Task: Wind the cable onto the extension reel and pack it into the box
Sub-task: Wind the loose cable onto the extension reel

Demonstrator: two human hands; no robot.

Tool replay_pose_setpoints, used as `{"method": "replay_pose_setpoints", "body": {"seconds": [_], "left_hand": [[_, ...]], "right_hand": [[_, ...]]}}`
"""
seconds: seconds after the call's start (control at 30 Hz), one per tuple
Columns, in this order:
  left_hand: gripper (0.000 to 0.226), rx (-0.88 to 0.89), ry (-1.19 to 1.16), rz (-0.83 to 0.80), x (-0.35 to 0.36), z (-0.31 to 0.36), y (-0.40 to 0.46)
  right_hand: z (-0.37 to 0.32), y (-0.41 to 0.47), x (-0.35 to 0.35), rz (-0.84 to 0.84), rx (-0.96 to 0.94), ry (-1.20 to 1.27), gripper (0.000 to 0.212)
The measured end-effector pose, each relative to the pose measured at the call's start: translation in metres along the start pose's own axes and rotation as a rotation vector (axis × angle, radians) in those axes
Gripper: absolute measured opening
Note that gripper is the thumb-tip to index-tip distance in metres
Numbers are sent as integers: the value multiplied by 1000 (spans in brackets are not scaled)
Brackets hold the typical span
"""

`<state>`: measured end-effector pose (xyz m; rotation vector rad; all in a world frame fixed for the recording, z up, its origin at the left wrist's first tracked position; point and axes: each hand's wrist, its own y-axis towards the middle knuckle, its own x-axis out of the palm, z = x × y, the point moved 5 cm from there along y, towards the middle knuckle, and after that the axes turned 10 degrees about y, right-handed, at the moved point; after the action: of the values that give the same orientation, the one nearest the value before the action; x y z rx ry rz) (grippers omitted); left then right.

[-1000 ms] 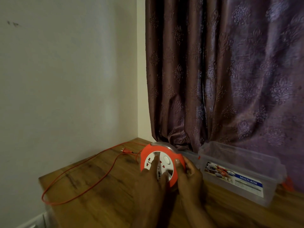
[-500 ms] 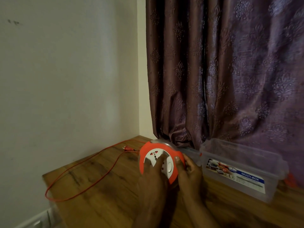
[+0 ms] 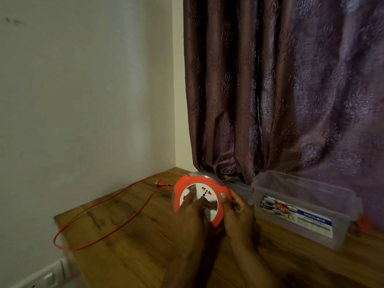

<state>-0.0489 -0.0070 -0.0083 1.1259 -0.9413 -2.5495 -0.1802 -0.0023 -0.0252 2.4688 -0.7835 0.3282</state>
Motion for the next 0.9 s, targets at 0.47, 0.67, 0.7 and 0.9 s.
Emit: {"method": "replay_pose_setpoints", "body": {"seconds": [0.47, 0.67, 0.7, 0.9], "left_hand": [[16, 95, 58, -56, 1, 16, 22], [34, 148, 92, 50, -11, 4, 19], [38, 139, 96, 15, -7, 2, 18], [67, 44, 29, -122, 16, 5, 14]], "right_hand": [[-7, 14, -16, 83, -23, -9, 21], [-9, 20, -23, 138, -14, 36, 17], [-10, 20, -23, 140, -18, 33, 18], [-17, 17, -17, 131, -75, 11, 19]]}}
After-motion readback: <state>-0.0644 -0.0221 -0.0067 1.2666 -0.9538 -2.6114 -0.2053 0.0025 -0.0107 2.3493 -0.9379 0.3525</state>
